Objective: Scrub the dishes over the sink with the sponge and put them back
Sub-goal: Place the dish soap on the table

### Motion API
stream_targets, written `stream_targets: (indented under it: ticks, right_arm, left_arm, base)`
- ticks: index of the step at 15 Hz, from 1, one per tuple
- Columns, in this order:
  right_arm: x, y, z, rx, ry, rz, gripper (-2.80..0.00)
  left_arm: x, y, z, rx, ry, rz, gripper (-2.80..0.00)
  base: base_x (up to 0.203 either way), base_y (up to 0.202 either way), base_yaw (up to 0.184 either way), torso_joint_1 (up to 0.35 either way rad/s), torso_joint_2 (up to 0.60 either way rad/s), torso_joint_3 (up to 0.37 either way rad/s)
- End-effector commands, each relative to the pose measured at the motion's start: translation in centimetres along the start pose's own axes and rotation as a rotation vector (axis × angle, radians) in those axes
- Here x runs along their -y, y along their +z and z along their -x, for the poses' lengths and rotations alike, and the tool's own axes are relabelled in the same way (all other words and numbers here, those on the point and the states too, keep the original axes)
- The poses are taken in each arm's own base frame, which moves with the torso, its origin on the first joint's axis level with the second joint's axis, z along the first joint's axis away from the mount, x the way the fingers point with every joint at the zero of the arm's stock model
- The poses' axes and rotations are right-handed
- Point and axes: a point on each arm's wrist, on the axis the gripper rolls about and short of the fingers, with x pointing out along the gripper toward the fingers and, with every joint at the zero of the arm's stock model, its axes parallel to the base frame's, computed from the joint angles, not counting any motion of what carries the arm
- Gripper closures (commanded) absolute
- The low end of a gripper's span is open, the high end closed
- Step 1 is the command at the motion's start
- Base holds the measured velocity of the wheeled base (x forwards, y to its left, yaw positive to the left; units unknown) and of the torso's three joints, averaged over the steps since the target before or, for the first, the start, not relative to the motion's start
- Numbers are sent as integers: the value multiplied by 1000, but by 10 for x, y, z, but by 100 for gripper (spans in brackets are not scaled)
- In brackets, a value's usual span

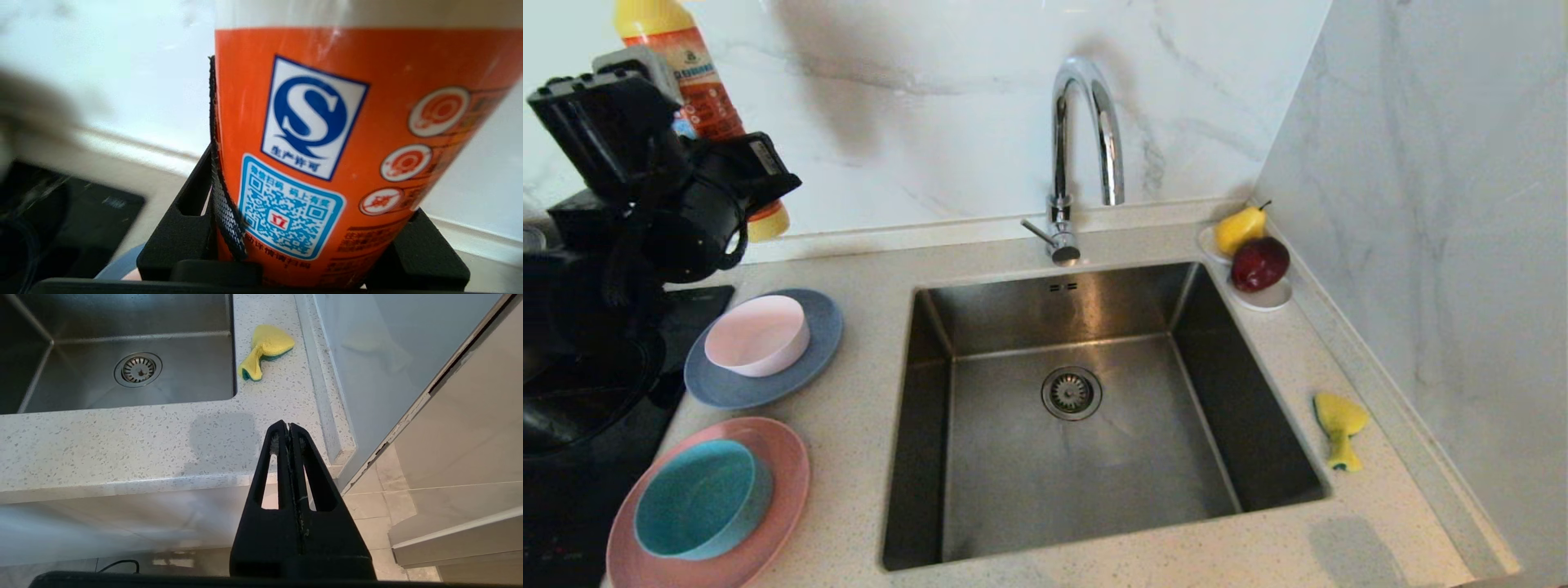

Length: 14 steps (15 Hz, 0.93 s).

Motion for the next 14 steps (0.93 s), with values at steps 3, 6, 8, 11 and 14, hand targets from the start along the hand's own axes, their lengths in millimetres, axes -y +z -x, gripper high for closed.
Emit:
stream_targets:
  ticks: [3, 6, 8, 11, 14]
  right_arm:
    - [0, 0, 0, 0, 0, 0, 0]
    - [0, 0, 0, 0, 0, 0, 0]
    - [0, 0, 0, 0, 0, 0, 0]
    - [0, 0, 0, 0, 0, 0, 0]
    - [0, 0, 0, 0, 0, 0, 0]
  left_arm:
    - [6, -64, -31, 19, 60, -7, 0]
    - [11, -122, -50, -51, 104, -55, 0]
    - [16, -148, -63, -58, 172, -65, 0]
    - [21, -171, -73, -62, 206, -65, 0]
    - [27, -179, -81, -48, 207, -54, 0]
  base:
    - [0, 0, 0, 0, 0, 0]
    - [0, 0, 0, 0, 0, 0]
    - [0, 0, 0, 0, 0, 0]
    - [0, 0, 0, 0, 0, 0]
    - [0, 0, 0, 0, 0, 0]
